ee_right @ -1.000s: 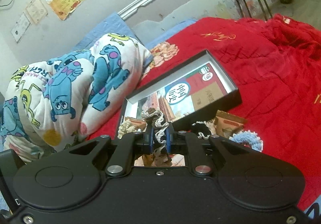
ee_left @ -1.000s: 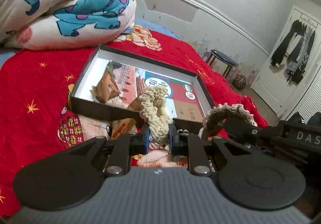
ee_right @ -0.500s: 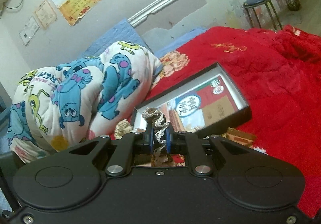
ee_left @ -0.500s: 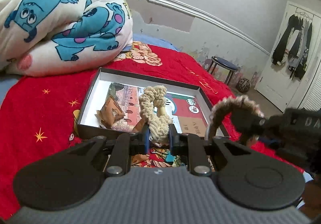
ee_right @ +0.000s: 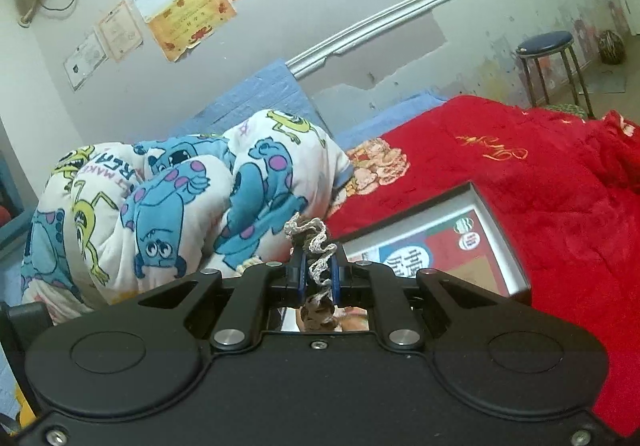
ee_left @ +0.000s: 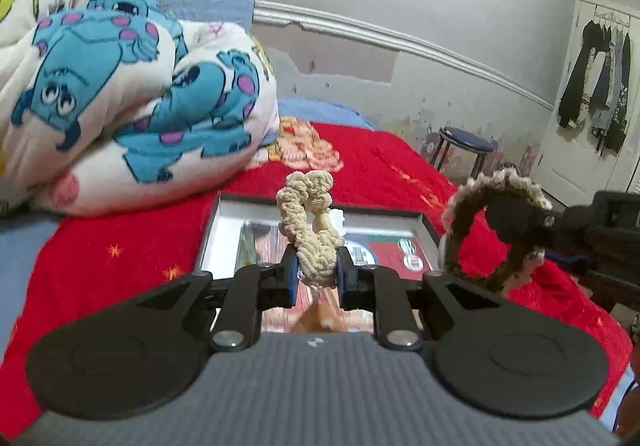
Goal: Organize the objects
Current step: 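Lift the rope knot with the left gripper while the right gripper lifts the lace scrunchie, then lower the rope knot into the box and open the left gripper while the right gripper releases the scrunchie there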
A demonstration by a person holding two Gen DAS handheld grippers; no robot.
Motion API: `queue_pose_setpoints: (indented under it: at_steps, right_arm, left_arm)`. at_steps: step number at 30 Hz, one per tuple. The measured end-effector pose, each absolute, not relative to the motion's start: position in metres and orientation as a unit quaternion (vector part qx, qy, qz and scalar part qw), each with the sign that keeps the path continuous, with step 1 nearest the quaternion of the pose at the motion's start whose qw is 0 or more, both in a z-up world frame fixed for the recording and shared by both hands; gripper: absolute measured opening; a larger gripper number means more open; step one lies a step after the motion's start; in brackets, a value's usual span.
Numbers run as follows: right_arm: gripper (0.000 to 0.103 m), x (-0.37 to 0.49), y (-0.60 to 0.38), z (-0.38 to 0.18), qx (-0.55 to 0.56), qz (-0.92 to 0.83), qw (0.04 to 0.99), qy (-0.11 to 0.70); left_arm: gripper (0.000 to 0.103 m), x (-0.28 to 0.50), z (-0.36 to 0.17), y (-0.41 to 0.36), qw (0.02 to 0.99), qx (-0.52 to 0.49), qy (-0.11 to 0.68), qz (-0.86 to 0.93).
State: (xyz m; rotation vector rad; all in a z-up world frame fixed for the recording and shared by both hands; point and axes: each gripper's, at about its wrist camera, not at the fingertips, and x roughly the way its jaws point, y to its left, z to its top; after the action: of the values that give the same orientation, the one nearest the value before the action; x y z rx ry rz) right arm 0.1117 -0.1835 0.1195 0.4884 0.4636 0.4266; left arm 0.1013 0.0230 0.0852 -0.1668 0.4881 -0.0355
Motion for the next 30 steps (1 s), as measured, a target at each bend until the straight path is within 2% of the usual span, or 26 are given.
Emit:
queue_pose_setpoints:
  at_steps: [6, 11, 21, 30]
  right_arm:
    - [0.012, 0.141, -0.177, 0.126, 0.216, 0.207, 0.925, 0.233]
    - [0.012, 0.159, -0.168, 0.127, 0.194, 0.211, 0.930, 0.231]
    - [0.012, 0.192, -0.173, 0.081, 0.183, 0.219, 0.919, 0.272]
    - [0.012, 0.239, -0.216, 0.048, 0.286, 0.237, 0.869, 0.326]
  left_arm:
    - [0.022, 0.119, 0.090, 0.022, 0.972, -0.077, 0.222, -0.019]
    - [0.022, 0.137, 0.070, 0.024, 0.970, -0.078, 0.230, -0.010]
    - [0.022, 0.159, 0.043, 0.036, 0.964, -0.097, 0.246, 0.016]
    - [0.022, 0.176, 0.035, 0.035, 0.960, -0.119, 0.254, 0.004]
